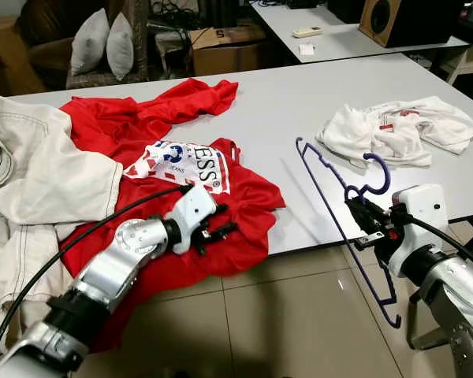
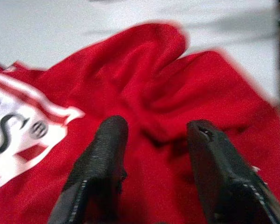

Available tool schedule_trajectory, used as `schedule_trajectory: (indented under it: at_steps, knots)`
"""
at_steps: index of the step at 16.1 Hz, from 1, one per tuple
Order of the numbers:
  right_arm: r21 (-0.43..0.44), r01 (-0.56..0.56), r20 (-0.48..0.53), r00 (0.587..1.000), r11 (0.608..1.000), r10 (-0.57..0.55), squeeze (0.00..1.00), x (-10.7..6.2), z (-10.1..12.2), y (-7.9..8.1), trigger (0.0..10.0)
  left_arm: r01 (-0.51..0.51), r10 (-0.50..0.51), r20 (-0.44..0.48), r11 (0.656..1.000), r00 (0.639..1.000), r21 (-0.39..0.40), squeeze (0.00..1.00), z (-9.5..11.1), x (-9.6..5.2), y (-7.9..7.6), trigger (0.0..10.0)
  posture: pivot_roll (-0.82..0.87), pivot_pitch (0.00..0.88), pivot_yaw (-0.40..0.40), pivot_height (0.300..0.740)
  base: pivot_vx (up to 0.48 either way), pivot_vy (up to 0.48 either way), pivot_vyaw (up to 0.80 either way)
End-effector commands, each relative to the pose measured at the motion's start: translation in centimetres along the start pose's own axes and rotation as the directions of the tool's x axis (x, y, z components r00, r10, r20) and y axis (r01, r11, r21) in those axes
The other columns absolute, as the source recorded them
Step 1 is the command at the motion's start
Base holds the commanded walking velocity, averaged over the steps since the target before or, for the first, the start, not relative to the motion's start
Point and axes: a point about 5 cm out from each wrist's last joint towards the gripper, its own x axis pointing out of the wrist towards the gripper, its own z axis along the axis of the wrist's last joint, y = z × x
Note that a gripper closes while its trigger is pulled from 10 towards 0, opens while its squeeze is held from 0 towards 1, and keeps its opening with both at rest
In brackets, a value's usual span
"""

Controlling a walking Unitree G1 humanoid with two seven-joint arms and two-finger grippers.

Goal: Hang hanger

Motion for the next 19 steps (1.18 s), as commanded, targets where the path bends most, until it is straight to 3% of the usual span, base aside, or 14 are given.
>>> schedule_trajectory:
  at_steps: [1, 2, 3, 7, 9, 10, 19]
  knots:
    - [-0.026, -0.021, -0.001, 1.000, 0.999, 0.021, 0.00, -0.1, 0.5, 0.4, 10.0, 0.042, -0.044, -0.034, 0.997, 0.998, -0.059, 0.00, -0.9, 0.0, -0.4, 10.0, -0.10, 0.000, 0.048, 0.740, 0.000, 0.000, 0.00]
    - [-0.029, -0.022, -0.006, 1.000, 0.999, 0.021, 0.00, -0.1, 0.4, 0.3, 10.0, 0.081, -0.084, -0.018, 0.990, 0.996, -0.120, 0.00, -1.1, 0.1, -0.9, 10.0, -0.09, 0.000, 0.047, 0.740, 0.000, 0.000, 0.00]
    - [-0.031, -0.023, -0.008, 1.000, 0.999, 0.022, 0.00, 0.0, 0.4, 0.3, 10.0, 0.066, -0.070, -0.033, 0.990, 0.997, -0.122, 0.00, -1.6, 0.3, -1.0, 10.0, -0.09, 0.000, 0.046, 0.740, 0.000, 0.000, 0.00]
    - [-0.038, -0.028, -0.009, 1.000, 0.999, 0.027, 0.00, 0.3, 0.6, 0.3, 10.0, -0.003, -0.002, -0.157, 1.000, 0.988, -0.028, 0.00, -3.3, 0.5, -0.5, 10.0, -0.09, 0.000, 0.044, 0.740, 0.000, 0.000, 0.00]
    - [-0.041, -0.032, -0.007, 0.999, 0.999, 0.031, 0.00, 0.5, 0.6, 0.3, 10.0, -0.033, 0.025, -0.223, 0.999, 0.974, -0.034, 0.00, -4.0, 0.3, 0.1, 10.0, -0.08, 0.000, 0.042, 0.740, 0.000, 0.000, 0.00]
    - [-0.042, -0.031, -0.006, 0.999, 0.999, 0.031, 0.00, 0.6, 0.6, 0.3, 10.0, -0.022, 0.013, -0.228, 0.999, 0.974, -0.039, 0.00, -4.1, 0.3, 0.2, 0.0, -0.08, 0.000, 0.042, 0.740, 0.000, 0.000, 0.00]
    - [-0.036, -0.031, -0.004, 1.000, 0.999, 0.031, 0.00, 0.6, 0.5, 0.1, 10.0, 0.078, -0.087, -0.193, 0.995, 0.977, -0.055, 0.00, -4.5, -0.2, -0.4, 0.0, -0.08, 0.000, 0.041, 0.740, 0.000, 0.000, 0.00]
